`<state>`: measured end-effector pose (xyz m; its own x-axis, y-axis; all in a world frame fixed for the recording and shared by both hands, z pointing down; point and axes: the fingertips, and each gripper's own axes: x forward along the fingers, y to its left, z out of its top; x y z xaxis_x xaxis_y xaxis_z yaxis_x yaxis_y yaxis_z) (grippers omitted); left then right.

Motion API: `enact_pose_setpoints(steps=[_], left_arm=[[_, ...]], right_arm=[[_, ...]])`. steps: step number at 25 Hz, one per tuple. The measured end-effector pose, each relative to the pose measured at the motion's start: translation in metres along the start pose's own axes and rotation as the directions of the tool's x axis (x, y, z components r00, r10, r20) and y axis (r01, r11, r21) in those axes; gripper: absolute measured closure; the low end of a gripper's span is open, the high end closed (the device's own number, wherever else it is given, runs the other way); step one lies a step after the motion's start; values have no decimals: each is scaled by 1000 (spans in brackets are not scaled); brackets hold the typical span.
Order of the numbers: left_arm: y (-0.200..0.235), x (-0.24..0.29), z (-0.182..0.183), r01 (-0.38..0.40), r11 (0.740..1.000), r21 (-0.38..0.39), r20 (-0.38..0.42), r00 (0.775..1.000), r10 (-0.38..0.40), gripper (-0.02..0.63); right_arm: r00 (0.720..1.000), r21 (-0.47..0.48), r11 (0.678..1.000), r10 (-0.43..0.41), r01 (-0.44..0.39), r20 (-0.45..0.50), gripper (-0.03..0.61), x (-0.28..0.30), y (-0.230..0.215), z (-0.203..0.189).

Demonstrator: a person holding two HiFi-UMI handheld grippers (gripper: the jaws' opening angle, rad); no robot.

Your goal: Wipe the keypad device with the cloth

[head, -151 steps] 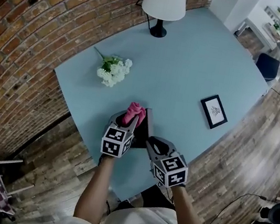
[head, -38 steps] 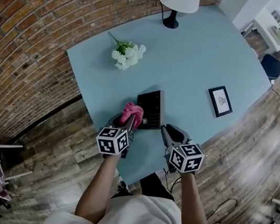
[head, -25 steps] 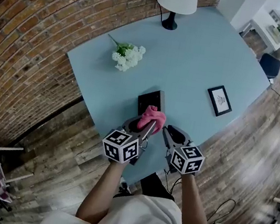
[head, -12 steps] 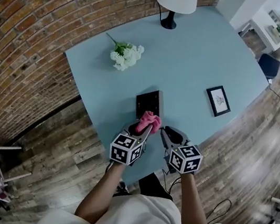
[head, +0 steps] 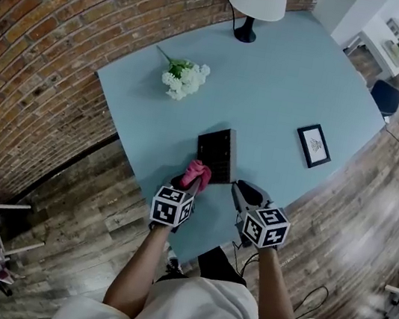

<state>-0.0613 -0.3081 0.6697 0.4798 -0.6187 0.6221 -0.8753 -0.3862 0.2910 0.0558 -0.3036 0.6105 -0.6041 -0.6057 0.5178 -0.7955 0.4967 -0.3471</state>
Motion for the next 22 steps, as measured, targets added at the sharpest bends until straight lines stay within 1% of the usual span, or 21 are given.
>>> enact_pose_setpoints(steps=[3, 5, 7, 10, 12, 15, 17, 20, 22], left_arm=[[8, 3, -4, -34, 998, 49, -28, 999, 35, 471], [18, 4, -10, -66, 996, 64, -51, 996, 69, 472], [25, 2, -15, -81, 995, 61, -60, 995, 84, 472], [28, -7, -13, -81, 996, 49, -34, 996, 83, 482], [26, -18, -6, -72, 996, 50, 3, 997, 72, 485], [19, -48, 9, -47, 998, 47, 91, 995, 43, 485], [12, -72, 21, -36, 998, 50, 154, 988, 28, 485], [1, -111, 41, -21, 998, 66, 238, 971, 5, 485], [-8, -138, 50, -15, 996, 91, 280, 960, -11, 483]], right_arm=[[999, -20, 999, -43, 43, -2, 502, 0, -1, 0], [998, -32, 997, -66, 66, -3, 501, 1, -1, 0], [997, -32, 996, -79, 79, 4, 491, -4, 0, 3], [995, -31, 995, -90, 91, 36, 491, -17, 3, 17], [992, -49, 993, -105, 108, 67, 491, -27, 8, 29], [985, -83, 988, -122, 133, 120, 491, -44, 23, 46], [981, -110, 985, -114, 132, 157, 491, -59, 39, 55], [978, -187, 975, -85, 121, 189, 489, -82, 69, 63], [975, -222, 965, -94, 139, 201, 491, -100, 85, 65]])
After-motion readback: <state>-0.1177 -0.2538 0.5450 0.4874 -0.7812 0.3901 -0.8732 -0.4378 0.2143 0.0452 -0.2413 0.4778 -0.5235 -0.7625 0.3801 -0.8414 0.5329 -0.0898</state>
